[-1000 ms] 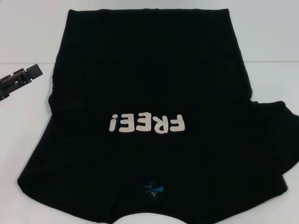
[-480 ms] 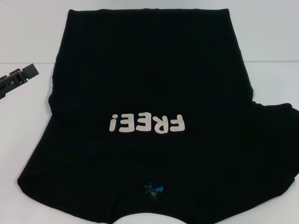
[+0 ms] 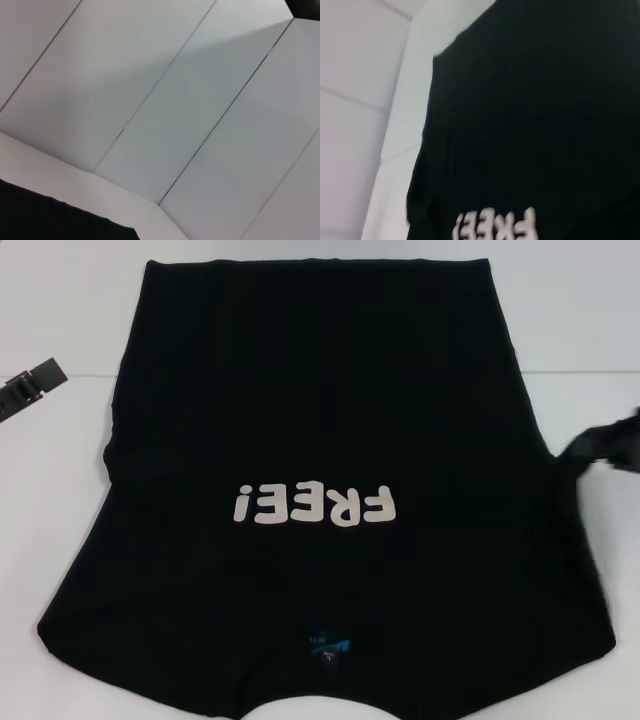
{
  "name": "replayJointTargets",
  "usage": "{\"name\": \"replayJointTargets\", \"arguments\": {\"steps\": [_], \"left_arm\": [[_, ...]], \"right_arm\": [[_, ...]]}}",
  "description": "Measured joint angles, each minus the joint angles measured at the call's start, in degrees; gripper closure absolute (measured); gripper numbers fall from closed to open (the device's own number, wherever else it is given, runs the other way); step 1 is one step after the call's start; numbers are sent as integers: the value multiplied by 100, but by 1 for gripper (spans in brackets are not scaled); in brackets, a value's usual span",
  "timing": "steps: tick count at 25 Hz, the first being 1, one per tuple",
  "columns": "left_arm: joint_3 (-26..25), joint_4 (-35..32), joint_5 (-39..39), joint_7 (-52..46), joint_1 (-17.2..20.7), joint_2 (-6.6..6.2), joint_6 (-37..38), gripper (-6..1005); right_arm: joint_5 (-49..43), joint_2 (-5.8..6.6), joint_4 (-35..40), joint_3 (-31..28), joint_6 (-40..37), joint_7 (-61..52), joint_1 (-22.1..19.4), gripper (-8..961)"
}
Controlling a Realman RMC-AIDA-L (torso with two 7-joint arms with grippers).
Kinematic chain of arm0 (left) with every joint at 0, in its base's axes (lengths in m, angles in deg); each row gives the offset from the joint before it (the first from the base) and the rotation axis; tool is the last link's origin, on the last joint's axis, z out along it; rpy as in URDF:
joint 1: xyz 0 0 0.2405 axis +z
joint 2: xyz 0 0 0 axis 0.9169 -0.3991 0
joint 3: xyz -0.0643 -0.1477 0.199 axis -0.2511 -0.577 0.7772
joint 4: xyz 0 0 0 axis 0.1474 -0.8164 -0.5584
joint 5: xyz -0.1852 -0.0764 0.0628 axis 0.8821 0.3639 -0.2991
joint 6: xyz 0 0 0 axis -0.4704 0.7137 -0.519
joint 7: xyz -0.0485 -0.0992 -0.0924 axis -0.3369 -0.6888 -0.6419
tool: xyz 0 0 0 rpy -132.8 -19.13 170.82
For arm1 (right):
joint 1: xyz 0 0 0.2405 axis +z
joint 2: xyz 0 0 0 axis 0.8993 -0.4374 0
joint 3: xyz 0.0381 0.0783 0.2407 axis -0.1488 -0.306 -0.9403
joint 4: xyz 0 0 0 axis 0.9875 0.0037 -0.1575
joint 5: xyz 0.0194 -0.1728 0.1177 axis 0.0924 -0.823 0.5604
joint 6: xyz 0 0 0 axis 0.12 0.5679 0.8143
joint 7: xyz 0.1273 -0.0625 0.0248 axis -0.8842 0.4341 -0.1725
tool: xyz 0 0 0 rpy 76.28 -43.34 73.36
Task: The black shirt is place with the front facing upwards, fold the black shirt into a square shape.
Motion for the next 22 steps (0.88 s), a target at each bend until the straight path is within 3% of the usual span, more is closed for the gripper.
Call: {"name": "replayJointTargets", "arguments": {"steps": [4, 8, 17, 20, 22], "left_arm": [[-59, 0, 5, -6, 25, 12, -36, 49], [-173, 0, 5, -7, 44, 15, -42, 49], [-335, 0, -9, -34, 113, -4, -4, 48], [-223, -57, -143, -432, 216, -115, 92, 49], [-31, -150, -539, -1000, 317, -278, 207, 49]], "right_arm": [[-58, -102, -527, 581, 500, 138, 419, 806], [-66, -126, -993, 976, 981, 334, 716, 793], [-19, -114, -966, 1050, 972, 772, 761, 736], [17, -72, -769, 1030, 802, 738, 720, 644], [26, -45, -632, 1022, 673, 655, 707, 583]]}}
